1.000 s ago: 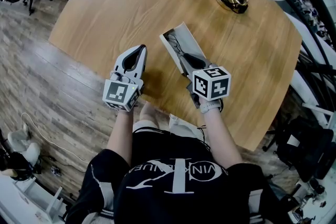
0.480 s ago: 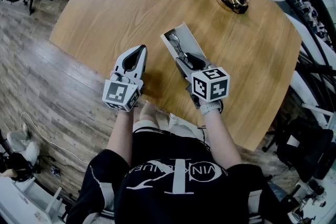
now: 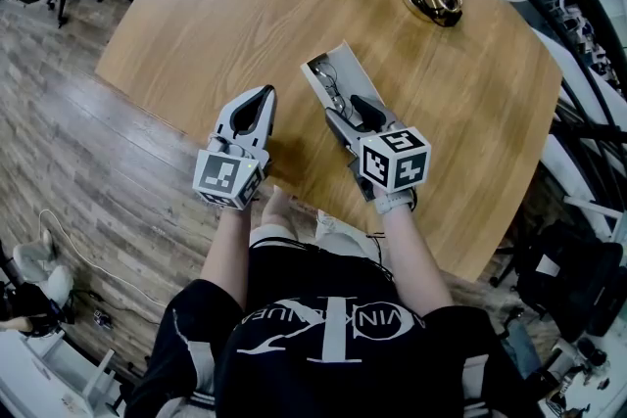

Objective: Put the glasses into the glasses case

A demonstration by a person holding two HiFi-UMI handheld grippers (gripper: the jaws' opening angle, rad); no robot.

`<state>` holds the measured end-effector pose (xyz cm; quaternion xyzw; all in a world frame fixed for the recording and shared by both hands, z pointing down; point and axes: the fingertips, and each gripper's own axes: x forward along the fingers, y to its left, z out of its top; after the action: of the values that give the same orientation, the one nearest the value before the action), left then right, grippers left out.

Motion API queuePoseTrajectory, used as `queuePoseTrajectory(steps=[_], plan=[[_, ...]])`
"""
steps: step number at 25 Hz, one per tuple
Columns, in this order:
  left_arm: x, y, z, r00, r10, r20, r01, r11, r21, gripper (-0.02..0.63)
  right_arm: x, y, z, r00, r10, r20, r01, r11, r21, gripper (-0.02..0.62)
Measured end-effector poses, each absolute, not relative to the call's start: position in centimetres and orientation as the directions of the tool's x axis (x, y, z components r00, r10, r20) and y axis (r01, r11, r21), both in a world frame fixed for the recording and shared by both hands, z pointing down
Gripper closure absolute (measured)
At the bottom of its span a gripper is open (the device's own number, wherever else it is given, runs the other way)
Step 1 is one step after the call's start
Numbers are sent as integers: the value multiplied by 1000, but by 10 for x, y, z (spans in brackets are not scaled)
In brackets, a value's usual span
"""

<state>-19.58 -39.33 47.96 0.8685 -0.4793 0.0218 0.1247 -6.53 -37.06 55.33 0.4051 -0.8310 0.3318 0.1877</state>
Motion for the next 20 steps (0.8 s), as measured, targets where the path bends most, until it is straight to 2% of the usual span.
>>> queuePoseTrajectory(steps=[20], plan=[[-195,-367,456,509,-852,122,-855,-485,185,591,-61,-352,525,-648,-586,487,-762,514,-394,362]])
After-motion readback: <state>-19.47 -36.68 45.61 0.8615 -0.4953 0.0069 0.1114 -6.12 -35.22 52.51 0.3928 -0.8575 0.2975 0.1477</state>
